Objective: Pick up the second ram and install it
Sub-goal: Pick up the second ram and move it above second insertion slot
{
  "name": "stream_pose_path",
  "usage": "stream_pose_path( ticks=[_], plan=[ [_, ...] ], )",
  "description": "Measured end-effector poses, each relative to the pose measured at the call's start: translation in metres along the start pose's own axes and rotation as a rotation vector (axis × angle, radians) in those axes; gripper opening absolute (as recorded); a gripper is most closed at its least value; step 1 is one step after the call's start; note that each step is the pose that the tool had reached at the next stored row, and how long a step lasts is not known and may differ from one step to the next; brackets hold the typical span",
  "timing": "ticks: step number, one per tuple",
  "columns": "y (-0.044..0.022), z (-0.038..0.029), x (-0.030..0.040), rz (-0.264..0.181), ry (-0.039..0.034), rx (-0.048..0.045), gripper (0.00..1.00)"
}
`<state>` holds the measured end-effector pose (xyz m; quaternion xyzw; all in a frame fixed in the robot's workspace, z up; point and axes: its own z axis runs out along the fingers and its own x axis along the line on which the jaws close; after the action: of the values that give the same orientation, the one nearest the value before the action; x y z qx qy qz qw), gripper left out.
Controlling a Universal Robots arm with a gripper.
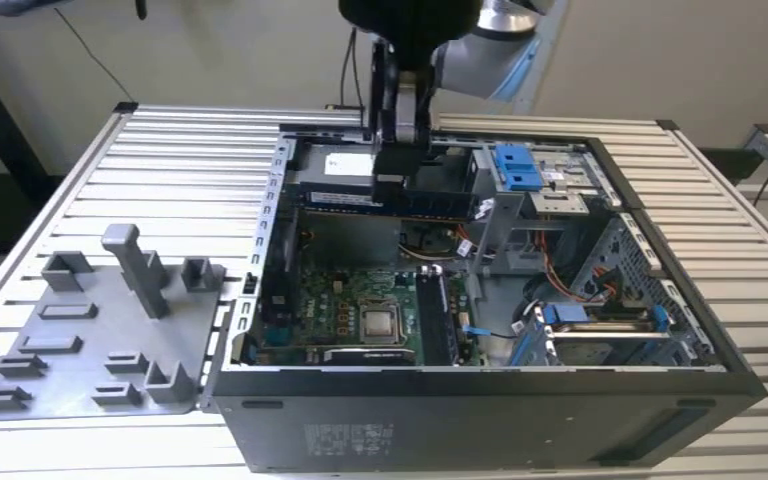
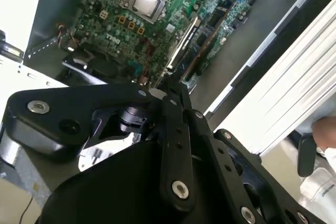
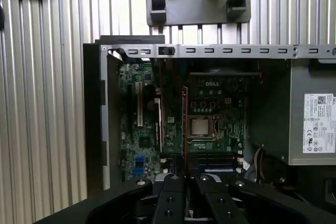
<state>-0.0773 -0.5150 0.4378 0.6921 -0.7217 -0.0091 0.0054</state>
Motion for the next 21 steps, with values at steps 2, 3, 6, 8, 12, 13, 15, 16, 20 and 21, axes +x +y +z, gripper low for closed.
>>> stream_pose_path(
  ticks=[2,3,6,8,12,13,15,16,20,21],
  plan=[
    [-0.0064,-0.0001,-0.0003,0.000,0.0000,-0.0008,0.13],
    [-0.0098,-0.0002,-0.0004,0.000,0.0000,-0.0012,0.13],
    [-0.0193,-0.0003,-0.0008,0.000,0.0000,-0.0024,0.13],
    [-0.0257,-0.0005,-0.0011,0.000,0.0001,-0.0032,0.13],
    [-0.0385,-0.0007,-0.0016,0.000,0.0001,-0.0045,0.13],
    [-0.0416,-0.0008,-0.0017,0.000,0.0001,-0.0049,0.13],
    [-0.0479,-0.0009,-0.0020,0.000,0.0001,-0.0054,0.13],
    [-0.0512,-0.0010,-0.0021,0.000,0.0002,-0.0057,0.13],
    [-0.0640,-0.0012,-0.0027,0.000,0.0002,-0.0067,0.13],
    [-0.0670,-0.0013,-0.0028,0.000,0.0002,-0.0069,0.13]
  ],
)
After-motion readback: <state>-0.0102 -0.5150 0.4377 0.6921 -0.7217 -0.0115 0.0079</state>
